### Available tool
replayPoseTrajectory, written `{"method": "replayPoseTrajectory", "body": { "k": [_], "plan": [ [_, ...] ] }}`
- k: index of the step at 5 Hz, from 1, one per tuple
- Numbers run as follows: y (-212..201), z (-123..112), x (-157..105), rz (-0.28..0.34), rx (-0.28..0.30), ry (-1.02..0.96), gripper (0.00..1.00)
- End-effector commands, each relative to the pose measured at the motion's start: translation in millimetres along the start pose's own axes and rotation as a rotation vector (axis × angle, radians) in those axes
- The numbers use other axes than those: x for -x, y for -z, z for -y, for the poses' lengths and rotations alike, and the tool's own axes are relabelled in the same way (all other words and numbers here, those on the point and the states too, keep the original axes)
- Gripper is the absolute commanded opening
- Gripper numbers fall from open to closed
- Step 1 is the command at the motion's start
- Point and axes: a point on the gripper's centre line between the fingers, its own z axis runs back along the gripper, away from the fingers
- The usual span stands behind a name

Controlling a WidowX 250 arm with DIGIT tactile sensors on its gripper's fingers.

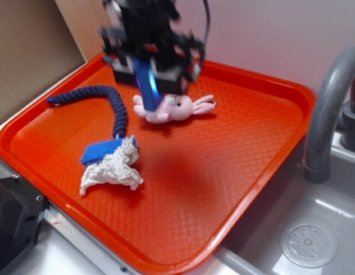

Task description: Grab the blue block.

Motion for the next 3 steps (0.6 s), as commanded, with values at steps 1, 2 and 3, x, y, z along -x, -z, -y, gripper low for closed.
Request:
{"method": "replayPoseTrajectory", "body": {
  "k": [1,2,3],
  "plan": [
    [-72,-19,-7,0.122,0.135,0.205,0.00],
    [-86,-18,-3,0.151,0.171,0.229,0.00],
    [-87,-10,-4,0.159,0.243,0.296,0.00]
  ]
}}
